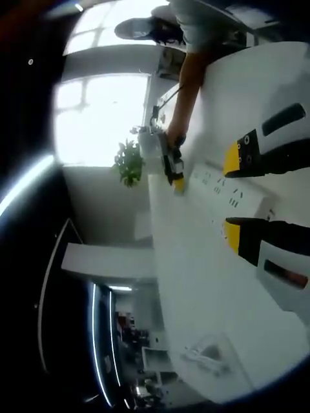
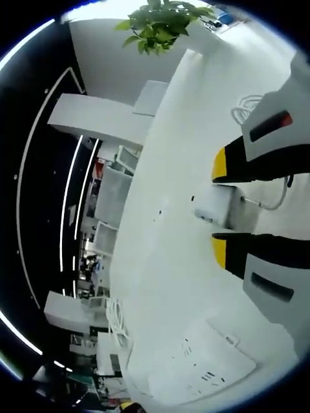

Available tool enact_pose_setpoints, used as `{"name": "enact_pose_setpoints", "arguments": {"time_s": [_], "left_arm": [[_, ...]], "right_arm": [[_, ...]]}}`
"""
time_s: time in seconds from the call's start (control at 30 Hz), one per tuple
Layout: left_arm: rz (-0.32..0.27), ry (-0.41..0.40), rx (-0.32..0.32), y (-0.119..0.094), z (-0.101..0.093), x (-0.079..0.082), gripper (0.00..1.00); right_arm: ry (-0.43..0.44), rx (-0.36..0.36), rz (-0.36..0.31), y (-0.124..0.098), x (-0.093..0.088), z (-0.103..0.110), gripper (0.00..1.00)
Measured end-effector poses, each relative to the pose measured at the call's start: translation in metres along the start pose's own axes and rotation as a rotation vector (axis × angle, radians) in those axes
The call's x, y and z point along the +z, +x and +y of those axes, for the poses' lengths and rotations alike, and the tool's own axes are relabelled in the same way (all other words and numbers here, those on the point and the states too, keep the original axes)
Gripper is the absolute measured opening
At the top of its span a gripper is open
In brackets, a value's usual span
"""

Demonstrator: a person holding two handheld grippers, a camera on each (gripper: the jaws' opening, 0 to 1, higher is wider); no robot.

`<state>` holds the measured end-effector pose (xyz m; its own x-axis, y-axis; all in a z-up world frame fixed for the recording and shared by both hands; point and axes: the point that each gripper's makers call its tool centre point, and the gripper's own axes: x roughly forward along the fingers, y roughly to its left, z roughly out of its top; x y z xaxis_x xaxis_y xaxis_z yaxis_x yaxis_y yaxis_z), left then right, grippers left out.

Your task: Straighten the power strip on the desk, plug the charger into it

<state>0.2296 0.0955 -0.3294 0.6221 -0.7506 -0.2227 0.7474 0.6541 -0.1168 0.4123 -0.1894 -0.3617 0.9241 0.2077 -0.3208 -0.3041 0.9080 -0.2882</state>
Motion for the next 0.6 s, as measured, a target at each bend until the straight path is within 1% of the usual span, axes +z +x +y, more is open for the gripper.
{"name": "enact_pose_setpoints", "arguments": {"time_s": [0.43,0.6], "left_arm": [[0.001,-0.002,0.002,0.0002,0.0006,-0.0006,0.25],[0.002,-0.003,0.002,0.0003,0.0002,-0.0011,0.25]], "right_arm": [[-0.012,0.006,0.008,0.0001,-0.0033,0.0037,0.30],[0.003,0.014,0.001,0.0015,-0.0033,0.0041,0.29]]}}
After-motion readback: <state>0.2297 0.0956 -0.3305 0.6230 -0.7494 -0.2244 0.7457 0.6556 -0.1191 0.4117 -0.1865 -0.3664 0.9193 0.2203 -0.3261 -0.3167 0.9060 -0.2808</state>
